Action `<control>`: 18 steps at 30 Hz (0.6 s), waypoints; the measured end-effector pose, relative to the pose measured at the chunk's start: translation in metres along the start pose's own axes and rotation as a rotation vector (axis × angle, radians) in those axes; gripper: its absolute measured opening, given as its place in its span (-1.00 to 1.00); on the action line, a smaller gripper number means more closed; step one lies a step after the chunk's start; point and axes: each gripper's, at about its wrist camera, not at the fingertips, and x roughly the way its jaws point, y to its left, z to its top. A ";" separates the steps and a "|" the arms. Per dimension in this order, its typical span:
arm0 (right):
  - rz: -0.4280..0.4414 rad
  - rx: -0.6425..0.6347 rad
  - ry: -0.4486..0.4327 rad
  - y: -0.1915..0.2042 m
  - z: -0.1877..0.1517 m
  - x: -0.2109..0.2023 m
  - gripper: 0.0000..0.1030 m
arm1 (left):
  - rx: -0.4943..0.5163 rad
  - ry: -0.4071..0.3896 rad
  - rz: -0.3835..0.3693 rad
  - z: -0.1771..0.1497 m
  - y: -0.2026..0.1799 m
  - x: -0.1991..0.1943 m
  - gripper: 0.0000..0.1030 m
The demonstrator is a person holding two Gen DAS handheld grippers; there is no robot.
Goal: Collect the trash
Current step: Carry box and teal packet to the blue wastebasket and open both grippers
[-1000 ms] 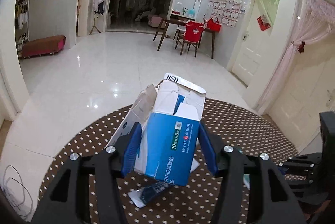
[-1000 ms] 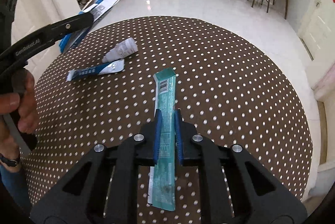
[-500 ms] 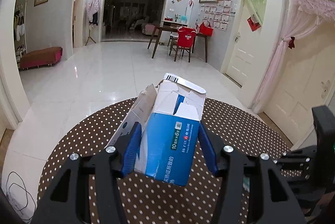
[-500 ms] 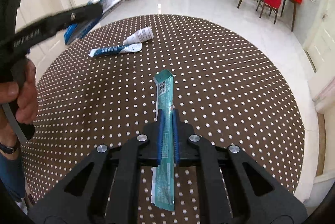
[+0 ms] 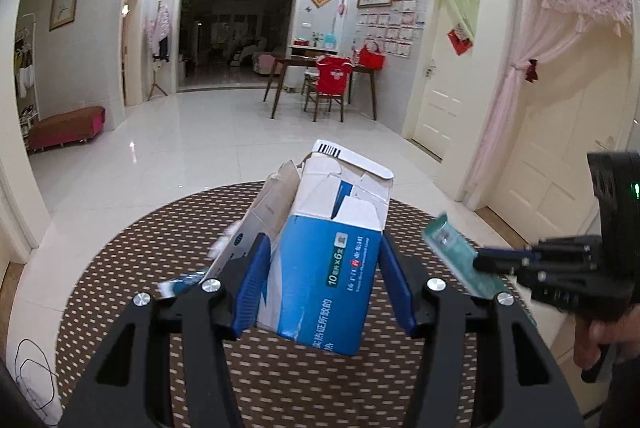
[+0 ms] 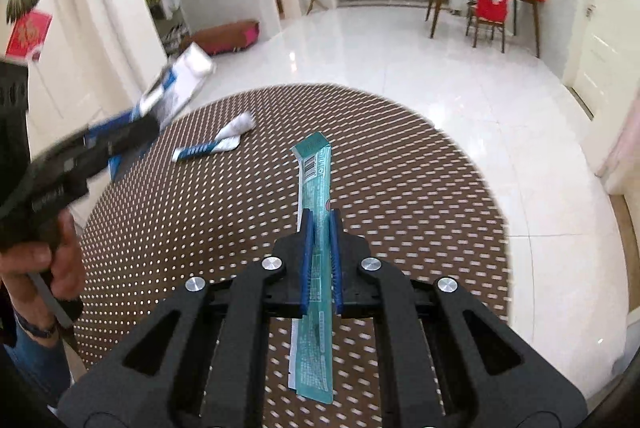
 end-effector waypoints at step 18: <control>-0.197 0.324 -0.174 -0.207 -0.061 -0.142 -0.84 | 0.132 0.100 -0.279 -0.012 -0.242 0.054 0.05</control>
